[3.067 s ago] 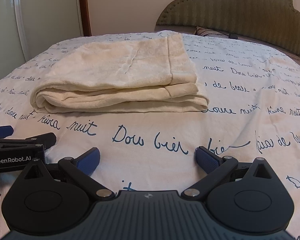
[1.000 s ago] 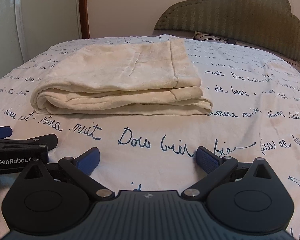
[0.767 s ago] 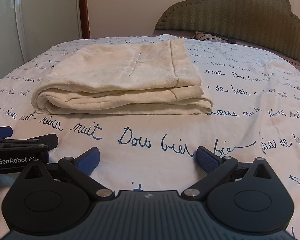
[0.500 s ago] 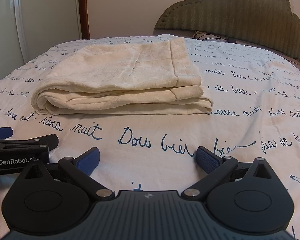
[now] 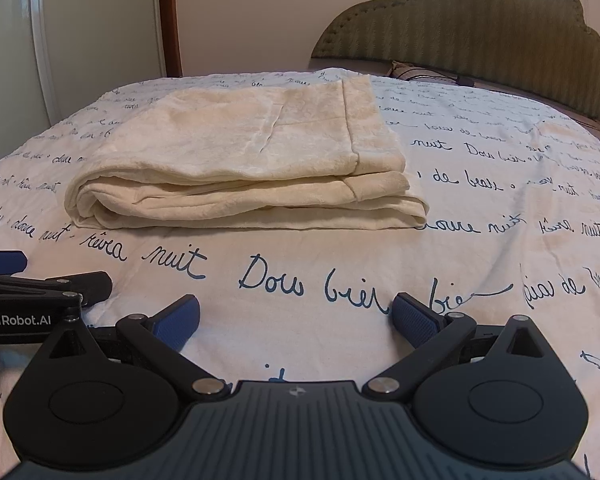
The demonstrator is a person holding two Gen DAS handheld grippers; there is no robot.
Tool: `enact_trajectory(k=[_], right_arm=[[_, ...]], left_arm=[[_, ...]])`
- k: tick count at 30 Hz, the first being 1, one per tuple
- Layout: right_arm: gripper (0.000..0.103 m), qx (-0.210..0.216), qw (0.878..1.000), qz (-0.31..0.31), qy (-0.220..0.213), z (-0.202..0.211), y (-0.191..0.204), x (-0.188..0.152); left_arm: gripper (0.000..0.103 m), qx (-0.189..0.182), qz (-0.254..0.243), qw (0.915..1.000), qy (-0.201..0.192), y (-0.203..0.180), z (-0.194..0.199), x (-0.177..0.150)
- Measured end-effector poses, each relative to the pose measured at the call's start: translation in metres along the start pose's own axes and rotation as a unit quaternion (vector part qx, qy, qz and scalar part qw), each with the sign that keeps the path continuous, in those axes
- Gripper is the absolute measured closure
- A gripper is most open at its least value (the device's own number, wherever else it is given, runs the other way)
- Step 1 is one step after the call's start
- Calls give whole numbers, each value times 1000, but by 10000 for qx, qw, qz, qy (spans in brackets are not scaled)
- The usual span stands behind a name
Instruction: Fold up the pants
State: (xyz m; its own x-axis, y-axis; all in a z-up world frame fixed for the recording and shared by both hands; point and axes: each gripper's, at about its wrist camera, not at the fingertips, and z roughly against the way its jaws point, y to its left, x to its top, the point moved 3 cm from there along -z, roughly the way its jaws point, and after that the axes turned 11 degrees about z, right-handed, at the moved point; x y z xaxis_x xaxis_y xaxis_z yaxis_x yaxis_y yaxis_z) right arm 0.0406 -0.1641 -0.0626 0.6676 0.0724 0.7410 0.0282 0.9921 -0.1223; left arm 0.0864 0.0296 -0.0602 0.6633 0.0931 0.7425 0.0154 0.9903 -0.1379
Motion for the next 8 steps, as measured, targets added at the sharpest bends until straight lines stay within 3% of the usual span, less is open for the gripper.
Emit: enact_trajectory(k=[4, 8], right_arm=[[0, 2, 10000, 1, 2, 0, 0, 0], [0, 131, 9998, 88, -87, 5, 1, 2]], left_arm=[[0, -29, 57, 10000, -30, 1, 1, -1], [0, 195, 14, 9995, -246, 0, 10, -1]])
